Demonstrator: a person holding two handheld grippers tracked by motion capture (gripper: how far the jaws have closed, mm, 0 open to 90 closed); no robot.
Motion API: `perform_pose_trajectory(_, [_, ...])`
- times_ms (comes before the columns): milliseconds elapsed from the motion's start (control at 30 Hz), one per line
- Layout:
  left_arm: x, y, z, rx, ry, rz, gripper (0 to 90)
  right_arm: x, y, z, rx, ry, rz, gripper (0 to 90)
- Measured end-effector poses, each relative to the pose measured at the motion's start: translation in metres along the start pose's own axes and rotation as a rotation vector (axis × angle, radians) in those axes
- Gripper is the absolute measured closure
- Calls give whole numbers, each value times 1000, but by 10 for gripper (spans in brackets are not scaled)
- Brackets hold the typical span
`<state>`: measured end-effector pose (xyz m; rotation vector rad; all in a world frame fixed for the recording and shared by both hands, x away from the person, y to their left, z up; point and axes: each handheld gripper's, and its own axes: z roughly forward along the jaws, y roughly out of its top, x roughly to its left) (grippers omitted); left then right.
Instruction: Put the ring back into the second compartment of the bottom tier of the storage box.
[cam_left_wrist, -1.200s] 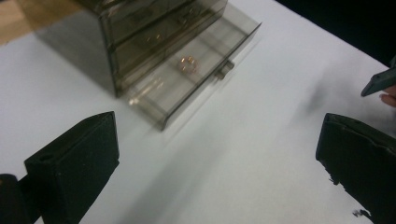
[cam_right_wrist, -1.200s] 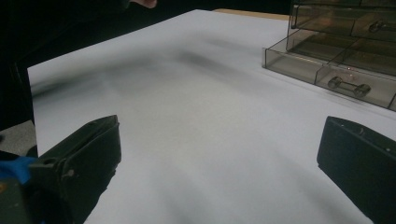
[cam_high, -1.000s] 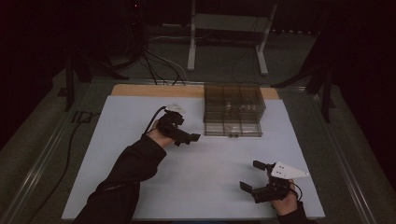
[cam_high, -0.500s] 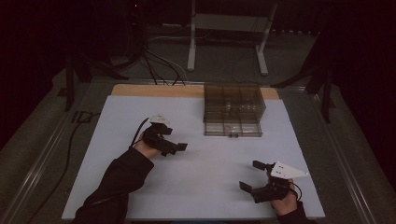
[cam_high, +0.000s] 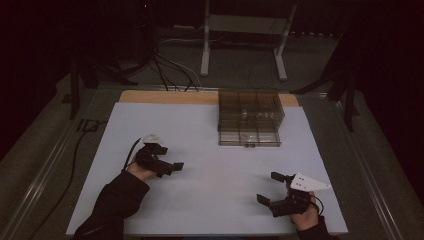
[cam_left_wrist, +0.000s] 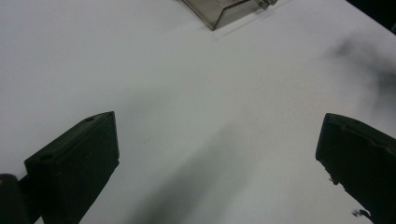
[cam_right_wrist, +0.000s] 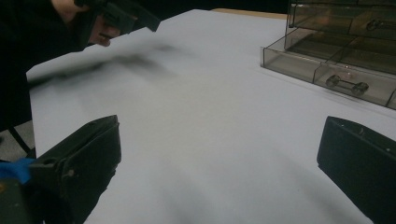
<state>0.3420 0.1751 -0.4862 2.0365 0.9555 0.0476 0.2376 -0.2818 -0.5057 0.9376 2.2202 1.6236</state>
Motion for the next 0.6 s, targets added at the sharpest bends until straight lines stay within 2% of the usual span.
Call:
perform_pose_trajectory(367, [2, -36, -25, -56, 23, -22, 6, 0, 0, 1, 4, 0, -6, 0])
perform_pose_trajectory(600, [-4, -60, -43, -83, 10, -21, 6, 0, 0, 1, 8, 0, -11, 0])
